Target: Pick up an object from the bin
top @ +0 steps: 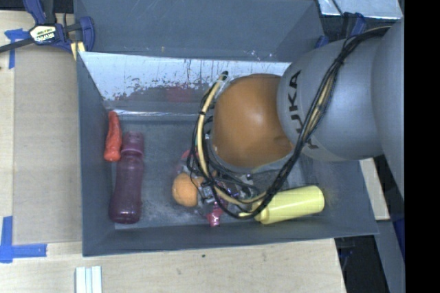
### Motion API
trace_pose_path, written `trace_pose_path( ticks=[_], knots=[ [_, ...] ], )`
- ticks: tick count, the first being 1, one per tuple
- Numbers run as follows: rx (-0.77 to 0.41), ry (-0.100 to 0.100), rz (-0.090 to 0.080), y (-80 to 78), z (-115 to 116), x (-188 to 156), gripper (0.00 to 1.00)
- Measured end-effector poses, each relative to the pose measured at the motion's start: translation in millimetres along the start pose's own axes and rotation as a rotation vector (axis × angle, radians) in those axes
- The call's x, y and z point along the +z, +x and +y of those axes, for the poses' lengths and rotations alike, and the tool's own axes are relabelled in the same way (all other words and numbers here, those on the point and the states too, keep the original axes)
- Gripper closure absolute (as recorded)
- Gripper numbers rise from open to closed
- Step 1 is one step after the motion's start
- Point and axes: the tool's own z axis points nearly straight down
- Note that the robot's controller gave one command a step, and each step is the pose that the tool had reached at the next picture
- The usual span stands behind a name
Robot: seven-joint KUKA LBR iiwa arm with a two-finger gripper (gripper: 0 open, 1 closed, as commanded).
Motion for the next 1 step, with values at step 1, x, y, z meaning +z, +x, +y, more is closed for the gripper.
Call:
trace_pose_path(
  ticks=[1],
  knots=[
    [0.002, -0.001, 0.008, 2.6, 0.2, -4.8, 1.0]
  ],
)
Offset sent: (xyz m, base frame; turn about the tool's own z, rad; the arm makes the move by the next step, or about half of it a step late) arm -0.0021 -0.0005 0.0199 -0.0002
